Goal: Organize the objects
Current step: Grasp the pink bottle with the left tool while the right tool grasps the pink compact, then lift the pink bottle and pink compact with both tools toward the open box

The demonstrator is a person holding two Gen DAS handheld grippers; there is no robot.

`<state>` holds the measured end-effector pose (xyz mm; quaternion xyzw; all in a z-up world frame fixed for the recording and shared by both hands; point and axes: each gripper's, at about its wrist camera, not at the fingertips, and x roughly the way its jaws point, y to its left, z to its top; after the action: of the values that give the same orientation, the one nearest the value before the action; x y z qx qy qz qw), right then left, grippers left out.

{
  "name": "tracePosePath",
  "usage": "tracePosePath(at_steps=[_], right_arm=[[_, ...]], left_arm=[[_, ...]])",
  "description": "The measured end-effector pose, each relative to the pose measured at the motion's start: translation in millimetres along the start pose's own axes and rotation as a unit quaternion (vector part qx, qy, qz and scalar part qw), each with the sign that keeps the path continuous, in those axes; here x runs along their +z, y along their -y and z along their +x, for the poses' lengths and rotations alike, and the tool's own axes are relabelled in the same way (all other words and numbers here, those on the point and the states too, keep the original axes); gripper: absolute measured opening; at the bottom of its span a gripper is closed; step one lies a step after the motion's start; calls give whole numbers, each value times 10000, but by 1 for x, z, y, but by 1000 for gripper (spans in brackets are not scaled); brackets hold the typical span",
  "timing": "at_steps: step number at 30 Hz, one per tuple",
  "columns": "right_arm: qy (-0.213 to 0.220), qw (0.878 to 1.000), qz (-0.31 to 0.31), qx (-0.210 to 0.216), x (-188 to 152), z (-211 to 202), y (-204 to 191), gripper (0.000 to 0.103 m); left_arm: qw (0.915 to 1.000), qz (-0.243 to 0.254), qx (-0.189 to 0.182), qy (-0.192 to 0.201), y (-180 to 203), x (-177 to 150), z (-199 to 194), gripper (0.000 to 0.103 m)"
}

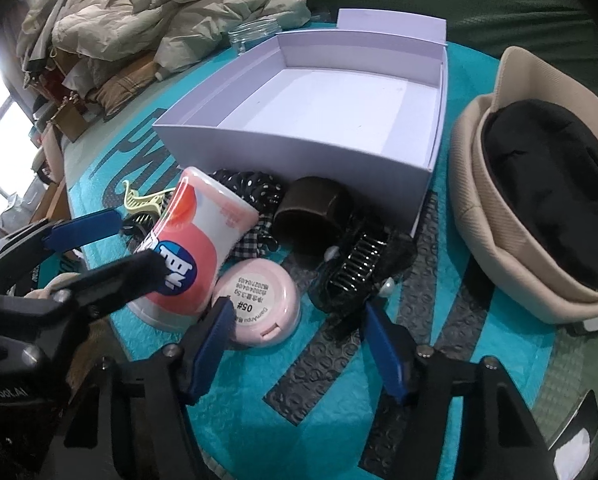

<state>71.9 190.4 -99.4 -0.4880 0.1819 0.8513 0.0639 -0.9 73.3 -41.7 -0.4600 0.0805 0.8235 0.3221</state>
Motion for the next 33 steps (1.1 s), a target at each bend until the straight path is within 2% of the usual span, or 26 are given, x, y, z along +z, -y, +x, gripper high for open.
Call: tracePosePath(at_steps=[4,6,8,9,16,27,30,33], right_arm=[[-53,9998,-71,155,-1,0,1,65],[-77,9996,-134,222,-1,0,0,65],[-88,9994,-180,269,-2,1,-2,65],[-108,9993,-201,305,-3,1,-3,65],[-180,9989,-271,330,-1,7,-9,65],[-100,9983,-444,368,2,15,-25,64],[-67,9977,-546,389,2,17,-31,53],[-59,9974,-649,312,2,17,-34,53]], left_arm=[[9996,94,-165,-184,7,4,12,73],[9993,64,-213,-304,7,5,19,69],[9986,-17,-231,-472,4,4,25,54],[9982,-53,-280,-526,3,3,27,53],[9988,-137,-263,-390,-4,-3,20,53],[9981,-410,-162,-420,-23,-13,11,53],[9978,-443,-158,-473,-27,-16,10,53],[9973,-493,-174,-512,-30,-17,10,53]])
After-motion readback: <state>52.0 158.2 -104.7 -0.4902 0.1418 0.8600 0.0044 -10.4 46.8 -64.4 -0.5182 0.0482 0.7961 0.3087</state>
